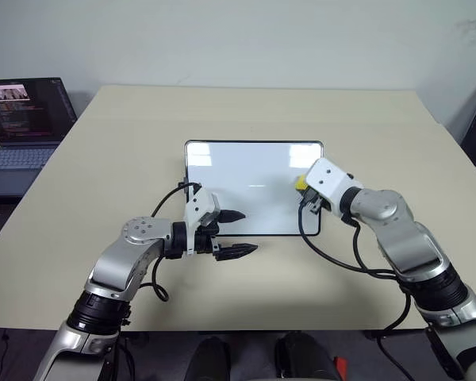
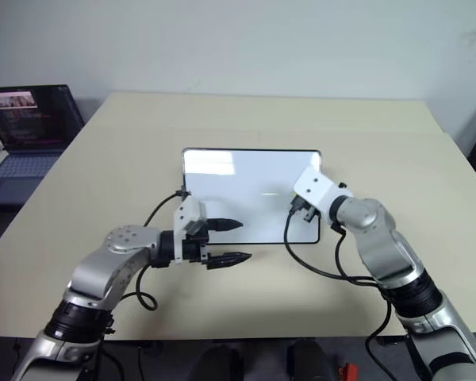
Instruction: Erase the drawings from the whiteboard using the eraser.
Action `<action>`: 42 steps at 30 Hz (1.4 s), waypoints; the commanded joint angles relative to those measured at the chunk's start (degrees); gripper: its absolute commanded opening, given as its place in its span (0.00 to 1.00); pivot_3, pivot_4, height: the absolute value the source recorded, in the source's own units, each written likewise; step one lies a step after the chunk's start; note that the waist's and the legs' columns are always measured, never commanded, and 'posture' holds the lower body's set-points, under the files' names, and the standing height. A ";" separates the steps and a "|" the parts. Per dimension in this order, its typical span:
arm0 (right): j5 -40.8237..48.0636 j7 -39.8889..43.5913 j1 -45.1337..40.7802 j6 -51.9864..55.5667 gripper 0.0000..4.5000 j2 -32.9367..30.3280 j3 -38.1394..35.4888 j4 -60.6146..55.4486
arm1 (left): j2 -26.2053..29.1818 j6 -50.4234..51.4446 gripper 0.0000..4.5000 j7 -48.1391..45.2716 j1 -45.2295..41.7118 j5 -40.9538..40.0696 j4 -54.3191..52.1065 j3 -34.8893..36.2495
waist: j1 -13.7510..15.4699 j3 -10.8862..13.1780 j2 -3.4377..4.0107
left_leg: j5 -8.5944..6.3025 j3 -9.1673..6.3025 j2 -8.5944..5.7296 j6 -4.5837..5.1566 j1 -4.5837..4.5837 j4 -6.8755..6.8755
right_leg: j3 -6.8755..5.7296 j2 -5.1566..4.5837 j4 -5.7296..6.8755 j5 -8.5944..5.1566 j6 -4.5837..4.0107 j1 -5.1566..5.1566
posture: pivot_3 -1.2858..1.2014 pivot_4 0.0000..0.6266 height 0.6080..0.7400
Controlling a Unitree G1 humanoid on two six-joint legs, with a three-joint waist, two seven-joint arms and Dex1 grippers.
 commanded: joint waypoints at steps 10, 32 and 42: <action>-1.78 5.17 4.74 1.26 0.28 -3.84 3.17 -2.89 | 0.63 -1.10 1.00 -0.51 0.14 -0.14 -0.88 0.65 | -0.15 -0.01 -0.02 | 0.00 -0.01 0.01 0.01 0.04 -0.01 | -0.01 0.00 0.02 -0.01 0.01 0.00 | 0.52 0.24 1.00; -5.70 5.35 1.58 -1.98 0.28 -2.31 5.29 -3.47 | 0.53 -1.89 1.00 -0.45 0.71 -0.36 -0.66 0.75 | -0.26 0.00 -0.02 | 0.00 0.00 0.02 0.01 0.02 0.01 | 0.01 0.01 0.01 0.02 0.06 -0.01 | 0.52 0.24 1.00; -6.74 4.48 -1.55 -2.99 0.28 1.18 5.38 -0.74 | 0.52 -1.32 1.00 -0.20 0.51 -0.51 -1.14 0.71 | 0.16 0.01 0.00 | -0.02 -0.02 -0.01 -0.02 -0.19 -0.04 | -0.03 -0.04 -0.10 -0.02 0.06 -0.11 | 0.52 0.24 1.00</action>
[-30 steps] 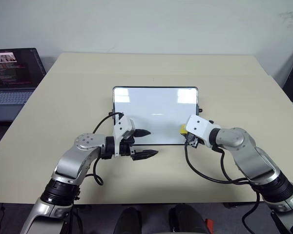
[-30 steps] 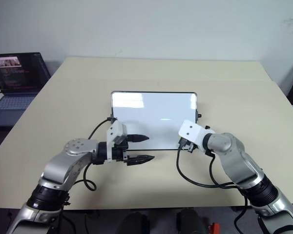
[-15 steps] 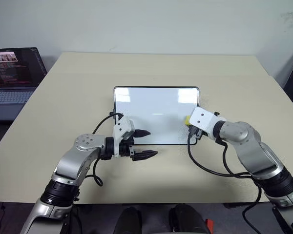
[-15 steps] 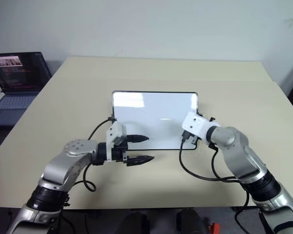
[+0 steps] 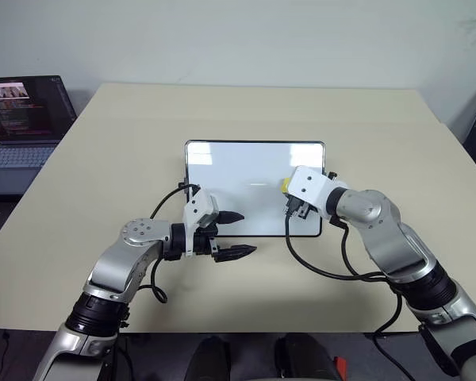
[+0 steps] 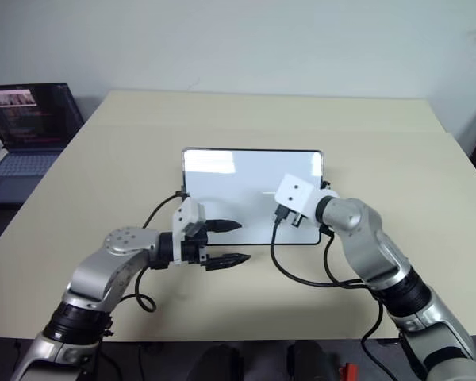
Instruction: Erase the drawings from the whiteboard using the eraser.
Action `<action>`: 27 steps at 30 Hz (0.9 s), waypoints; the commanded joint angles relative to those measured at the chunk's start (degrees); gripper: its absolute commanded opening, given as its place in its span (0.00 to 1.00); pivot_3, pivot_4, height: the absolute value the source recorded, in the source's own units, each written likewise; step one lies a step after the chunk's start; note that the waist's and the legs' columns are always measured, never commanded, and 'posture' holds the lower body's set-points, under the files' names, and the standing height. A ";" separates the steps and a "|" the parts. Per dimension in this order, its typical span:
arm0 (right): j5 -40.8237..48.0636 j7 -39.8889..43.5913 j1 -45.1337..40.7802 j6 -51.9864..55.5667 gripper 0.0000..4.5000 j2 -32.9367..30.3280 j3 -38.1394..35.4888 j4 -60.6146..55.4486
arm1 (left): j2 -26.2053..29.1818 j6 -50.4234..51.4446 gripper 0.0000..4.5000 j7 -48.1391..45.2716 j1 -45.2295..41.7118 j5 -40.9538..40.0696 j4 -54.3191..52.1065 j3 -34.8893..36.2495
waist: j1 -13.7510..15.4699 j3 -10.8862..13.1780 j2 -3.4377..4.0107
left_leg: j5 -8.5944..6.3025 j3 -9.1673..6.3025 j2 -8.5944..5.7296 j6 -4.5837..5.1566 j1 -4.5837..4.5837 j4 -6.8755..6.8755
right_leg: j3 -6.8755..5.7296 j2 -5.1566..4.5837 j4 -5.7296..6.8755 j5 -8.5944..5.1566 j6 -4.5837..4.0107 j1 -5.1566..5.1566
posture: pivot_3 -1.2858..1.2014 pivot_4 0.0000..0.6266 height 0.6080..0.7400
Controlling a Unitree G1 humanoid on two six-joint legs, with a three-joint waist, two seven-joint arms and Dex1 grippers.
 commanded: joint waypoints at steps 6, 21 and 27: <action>0.11 4.67 6.36 1.29 0.28 -5.41 -0.55 -3.34 | 0.64 -0.39 1.00 -0.58 -0.02 -0.61 -1.81 0.77 | 0.10 -0.01 -0.01 | -0.01 0.00 -0.04 0.00 0.07 0.02 | -0.01 -0.05 0.01 -0.01 0.01 0.06 | 0.52 0.24 1.00; 11.31 -0.77 14.50 14.82 0.28 4.46 -22.68 -22.81 | -1.84 -3.04 1.00 -3.64 -7.46 0.05 -1.82 -1.91 | 0.35 0.03 -0.02 | -0.01 -0.03 -0.02 -0.01 0.00 -0.01 | -0.02 0.01 0.01 -0.01 0.02 0.02 | 0.52 0.24 1.00; 14.06 -3.76 26.17 23.25 0.28 5.97 -36.00 -33.17 | -4.77 -5.74 1.00 -5.40 -12.88 1.84 0.65 -5.10 | 1.47 0.04 -0.02 | -0.05 -0.04 -0.07 -0.06 -0.11 0.01 | -0.02 -0.02 -0.05 -0.07 0.10 0.00 | 0.52 0.24 1.00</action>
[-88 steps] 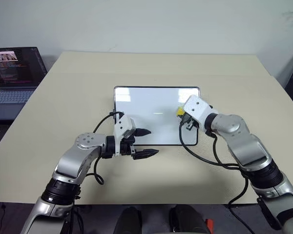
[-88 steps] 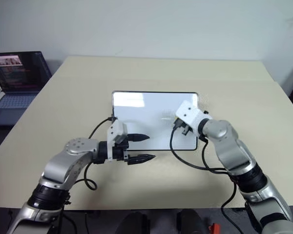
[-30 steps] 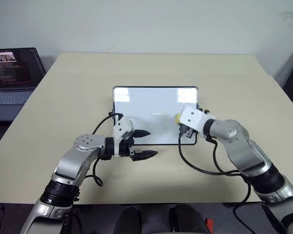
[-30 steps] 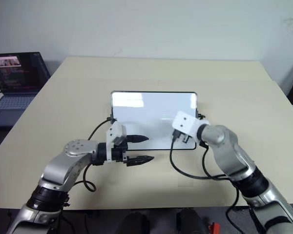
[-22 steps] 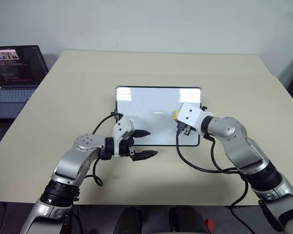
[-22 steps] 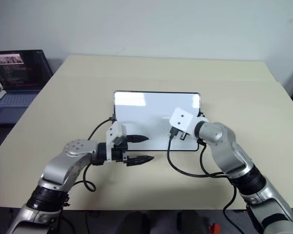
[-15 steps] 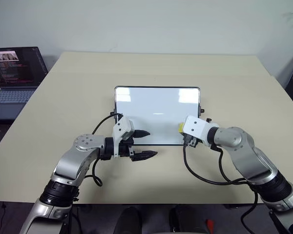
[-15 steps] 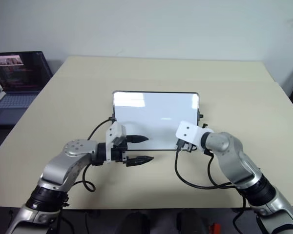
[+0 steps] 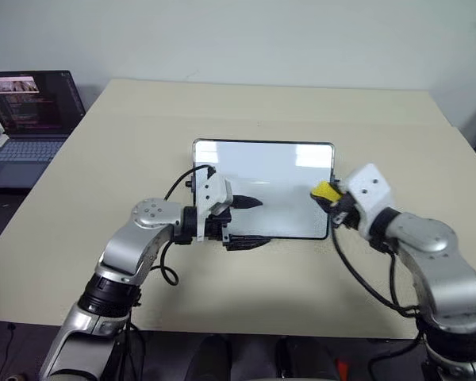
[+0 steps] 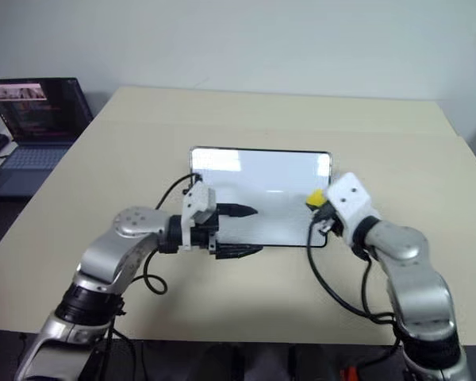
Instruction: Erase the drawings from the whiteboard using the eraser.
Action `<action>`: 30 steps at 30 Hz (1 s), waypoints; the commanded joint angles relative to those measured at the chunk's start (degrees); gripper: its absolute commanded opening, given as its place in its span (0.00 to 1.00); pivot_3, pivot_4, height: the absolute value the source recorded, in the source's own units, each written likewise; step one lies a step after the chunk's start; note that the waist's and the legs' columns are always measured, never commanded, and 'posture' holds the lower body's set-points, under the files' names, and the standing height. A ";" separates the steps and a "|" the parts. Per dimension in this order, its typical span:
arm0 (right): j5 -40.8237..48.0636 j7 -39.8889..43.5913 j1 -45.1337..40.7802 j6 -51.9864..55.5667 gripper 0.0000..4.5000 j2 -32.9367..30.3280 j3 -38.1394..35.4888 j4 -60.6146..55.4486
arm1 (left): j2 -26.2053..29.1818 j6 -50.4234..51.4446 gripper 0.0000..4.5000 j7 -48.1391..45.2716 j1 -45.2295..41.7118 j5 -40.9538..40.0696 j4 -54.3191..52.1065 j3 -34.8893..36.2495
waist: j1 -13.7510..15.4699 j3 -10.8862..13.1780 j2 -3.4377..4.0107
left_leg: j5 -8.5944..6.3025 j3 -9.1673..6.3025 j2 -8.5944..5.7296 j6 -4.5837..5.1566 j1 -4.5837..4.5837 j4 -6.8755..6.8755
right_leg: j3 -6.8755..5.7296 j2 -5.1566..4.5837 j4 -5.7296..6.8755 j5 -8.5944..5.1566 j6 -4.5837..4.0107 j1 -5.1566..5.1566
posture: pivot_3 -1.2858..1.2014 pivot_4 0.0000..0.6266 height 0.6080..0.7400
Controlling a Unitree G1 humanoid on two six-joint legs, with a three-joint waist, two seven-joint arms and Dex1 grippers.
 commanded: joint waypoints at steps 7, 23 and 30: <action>0.65 -9.28 14.69 -0.57 0.28 5.02 -13.71 -0.18 | -8.28 -8.39 1.00 -5.48 -10.11 4.98 7.18 -9.13 | -0.52 0.00 0.02 | 0.01 0.11 -0.10 0.02 0.15 0.02 | 0.11 0.11 0.12 -0.01 0.01 0.05 | 0.52 0.24 1.00; 3.35 -15.80 9.98 -9.16 0.44 5.84 -13.03 16.52 | -11.76 -12.29 1.00 -3.88 -10.60 10.65 7.61 -11.96 | -1.50 0.00 0.08 | 0.01 0.14 -0.01 0.03 0.16 -0.02 | 0.18 0.36 0.10 -0.01 0.01 0.04 | 0.52 0.24 1.00; 5.60 -15.53 8.92 -9.93 0.95 4.04 -13.12 18.77 | -11.35 -11.41 1.00 -2.70 -9.17 10.57 6.36 -11.25 | -1.51 0.00 0.09 | 0.01 0.12 0.00 0.03 0.16 -0.03 | 0.16 0.36 0.10 -0.02 0.01 0.04 | 0.52 0.24 1.00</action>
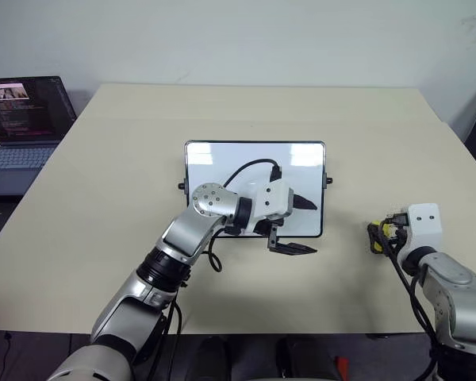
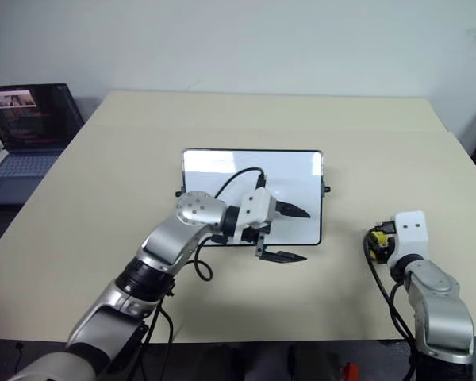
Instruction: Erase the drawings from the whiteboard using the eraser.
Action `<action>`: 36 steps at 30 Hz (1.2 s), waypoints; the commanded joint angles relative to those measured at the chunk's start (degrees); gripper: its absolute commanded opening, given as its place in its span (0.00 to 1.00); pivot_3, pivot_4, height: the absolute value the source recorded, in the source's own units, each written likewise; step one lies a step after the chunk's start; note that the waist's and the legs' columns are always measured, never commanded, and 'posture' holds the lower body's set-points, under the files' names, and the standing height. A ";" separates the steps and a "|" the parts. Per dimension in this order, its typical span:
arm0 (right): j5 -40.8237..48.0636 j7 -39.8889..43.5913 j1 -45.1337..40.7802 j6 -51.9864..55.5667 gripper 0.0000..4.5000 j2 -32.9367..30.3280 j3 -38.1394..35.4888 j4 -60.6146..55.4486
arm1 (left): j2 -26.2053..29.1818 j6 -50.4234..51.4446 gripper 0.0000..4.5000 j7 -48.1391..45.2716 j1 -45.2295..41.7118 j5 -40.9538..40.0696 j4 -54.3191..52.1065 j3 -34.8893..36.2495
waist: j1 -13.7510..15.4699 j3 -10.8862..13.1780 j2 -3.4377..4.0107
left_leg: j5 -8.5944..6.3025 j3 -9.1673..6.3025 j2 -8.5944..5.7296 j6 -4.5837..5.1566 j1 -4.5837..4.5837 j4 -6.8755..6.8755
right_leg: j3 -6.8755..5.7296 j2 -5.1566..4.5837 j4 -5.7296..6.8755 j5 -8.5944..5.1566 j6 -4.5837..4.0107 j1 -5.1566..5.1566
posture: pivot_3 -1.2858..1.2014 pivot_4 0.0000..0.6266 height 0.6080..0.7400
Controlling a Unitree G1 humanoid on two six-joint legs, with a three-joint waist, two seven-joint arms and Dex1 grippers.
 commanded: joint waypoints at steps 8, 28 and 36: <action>5.04 -0.97 -1.69 -4.75 1.00 -0.30 -2.86 -10.80 | -0.14 3.86 1.00 11.01 4.49 -3.77 -4.01 11.16 | -0.06 0.01 0.03 | 0.00 -0.04 0.04 0.00 0.00 0.01 | -0.01 0.00 0.03 0.00 0.00 0.00 | 0.52 0.24 1.00; 0.32 -10.72 20.84 -47.31 1.00 16.18 7.69 -4.87 | -2.60 -5.18 1.00 52.23 34.54 4.50 -10.00 38.89 | 0.03 -0.07 0.04 | -0.01 0.06 0.07 -0.05 0.20 -0.02 | 0.02 -0.38 0.03 0.02 0.06 0.08 | 0.52 0.24 1.00; 7.12 -5.80 19.38 -50.41 1.00 11.20 2.42 -1.36 | -6.52 -2.95 1.00 56.82 42.03 4.23 -8.65 38.61 | 0.70 -0.10 -0.03 | -0.01 0.02 0.04 -0.05 0.21 0.01 | -0.03 -0.39 0.00 0.04 0.04 0.17 | 0.52 0.24 1.00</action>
